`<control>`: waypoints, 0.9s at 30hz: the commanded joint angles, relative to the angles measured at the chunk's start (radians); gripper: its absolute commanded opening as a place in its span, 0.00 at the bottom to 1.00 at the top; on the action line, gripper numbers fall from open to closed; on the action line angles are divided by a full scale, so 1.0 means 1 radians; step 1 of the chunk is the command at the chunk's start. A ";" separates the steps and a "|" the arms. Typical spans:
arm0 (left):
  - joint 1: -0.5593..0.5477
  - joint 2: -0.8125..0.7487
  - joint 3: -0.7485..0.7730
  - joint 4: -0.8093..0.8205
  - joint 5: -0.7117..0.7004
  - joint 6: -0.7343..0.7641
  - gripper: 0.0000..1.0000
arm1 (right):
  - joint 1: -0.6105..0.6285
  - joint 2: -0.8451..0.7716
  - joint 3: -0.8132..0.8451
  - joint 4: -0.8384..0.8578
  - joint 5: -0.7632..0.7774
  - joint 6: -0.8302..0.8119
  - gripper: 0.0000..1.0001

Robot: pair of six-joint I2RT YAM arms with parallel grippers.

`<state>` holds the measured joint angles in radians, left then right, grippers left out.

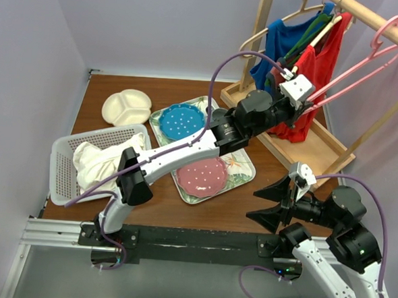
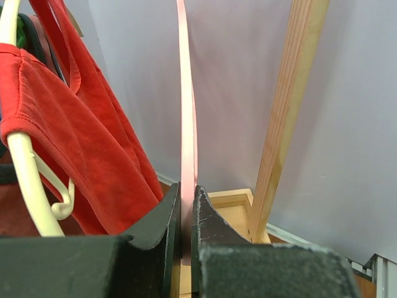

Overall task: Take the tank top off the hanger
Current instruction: Place the hanger at the clothesline.

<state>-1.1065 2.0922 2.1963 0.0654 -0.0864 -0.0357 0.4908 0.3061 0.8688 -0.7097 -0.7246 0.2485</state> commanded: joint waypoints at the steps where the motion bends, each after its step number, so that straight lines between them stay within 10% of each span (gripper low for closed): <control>1: 0.005 0.020 0.066 0.062 -0.012 0.028 0.00 | 0.002 -0.005 0.044 -0.019 0.016 -0.002 0.78; 10: 0.005 -0.092 -0.070 0.080 -0.019 0.023 0.71 | 0.000 0.025 0.064 0.013 0.086 0.087 0.78; 19: 0.008 -0.356 -0.365 0.169 -0.070 0.075 0.82 | 0.000 0.025 0.090 0.114 0.142 0.186 0.78; 27: 0.085 -0.311 -0.282 0.096 -0.003 -0.012 0.81 | 0.000 0.011 0.093 0.095 0.162 0.187 0.78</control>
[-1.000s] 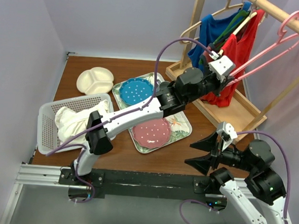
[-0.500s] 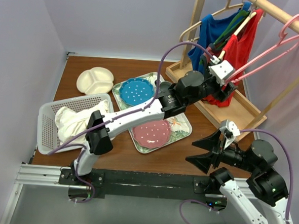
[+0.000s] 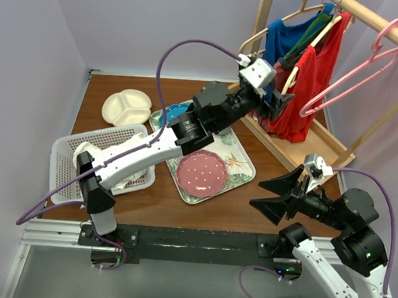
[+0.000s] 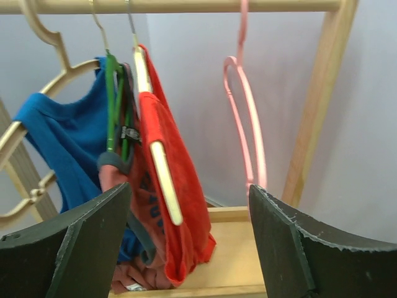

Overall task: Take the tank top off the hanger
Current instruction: Place the hanger at the clothesline, then pick up the hanger from the clothesline.

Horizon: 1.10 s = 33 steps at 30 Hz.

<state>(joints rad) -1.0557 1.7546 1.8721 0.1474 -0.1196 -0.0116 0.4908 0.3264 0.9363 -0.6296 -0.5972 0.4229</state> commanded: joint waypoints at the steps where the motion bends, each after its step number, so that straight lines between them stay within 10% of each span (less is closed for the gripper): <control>1: 0.036 0.035 0.064 0.012 0.029 -0.037 0.80 | 0.000 -0.007 0.032 0.001 0.039 0.007 0.78; 33: 0.106 0.425 0.377 0.138 0.066 -0.019 0.46 | -0.001 0.020 0.038 -0.045 0.074 -0.041 0.78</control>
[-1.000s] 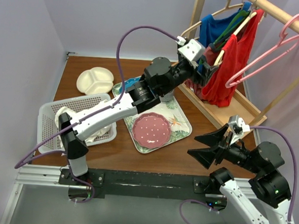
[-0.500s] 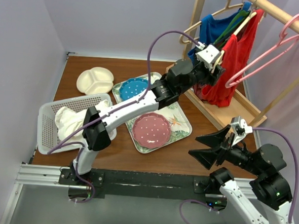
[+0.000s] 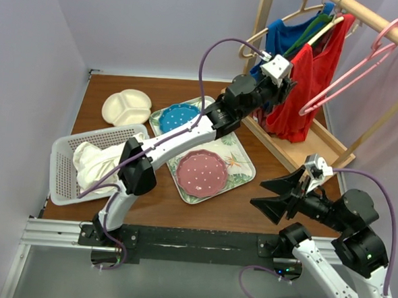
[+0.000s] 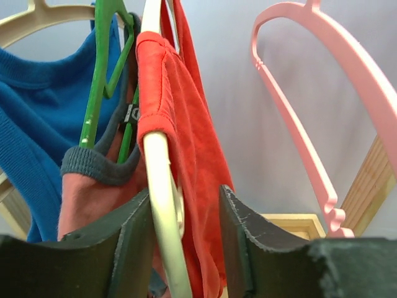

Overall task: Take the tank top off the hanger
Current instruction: Pick up the hanger from the clothesline.

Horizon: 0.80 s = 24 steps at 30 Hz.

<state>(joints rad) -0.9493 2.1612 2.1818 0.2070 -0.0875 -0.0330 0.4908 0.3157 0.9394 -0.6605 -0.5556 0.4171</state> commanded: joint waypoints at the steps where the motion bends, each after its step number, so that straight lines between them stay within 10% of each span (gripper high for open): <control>1: 0.000 0.022 0.070 0.078 0.035 0.002 0.45 | 0.000 0.033 0.035 -0.016 0.031 -0.038 0.78; 11: -0.005 0.040 0.084 0.123 0.046 0.010 0.00 | 0.002 0.039 0.055 -0.017 0.040 -0.057 0.78; 24: -0.017 -0.032 -0.030 0.370 0.057 -0.005 0.00 | 0.002 0.056 0.073 -0.021 0.040 -0.074 0.78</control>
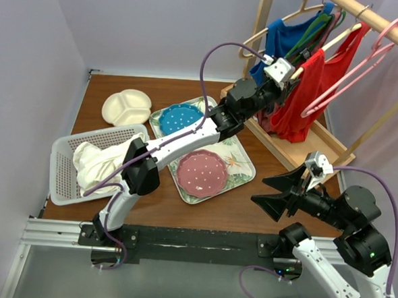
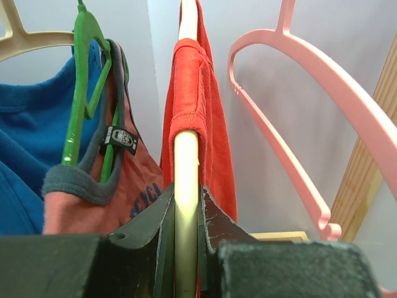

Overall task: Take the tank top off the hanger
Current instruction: Pick up the hanger from the clothesline.

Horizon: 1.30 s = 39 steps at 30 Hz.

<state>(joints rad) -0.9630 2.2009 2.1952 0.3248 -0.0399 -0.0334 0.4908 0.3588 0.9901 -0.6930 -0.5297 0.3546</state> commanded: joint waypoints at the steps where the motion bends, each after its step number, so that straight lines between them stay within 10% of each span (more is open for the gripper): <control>1: -0.002 -0.075 -0.042 0.264 0.003 -0.008 0.00 | -0.001 0.011 0.016 0.015 0.013 -0.008 0.78; 39: -0.002 -0.024 0.090 0.457 -0.022 -0.060 0.00 | -0.001 0.020 0.030 0.024 0.014 0.017 0.77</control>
<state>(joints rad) -0.9634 2.1994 2.1891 0.5827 -0.0559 -0.0696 0.4908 0.3607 0.9951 -0.6918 -0.5179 0.3592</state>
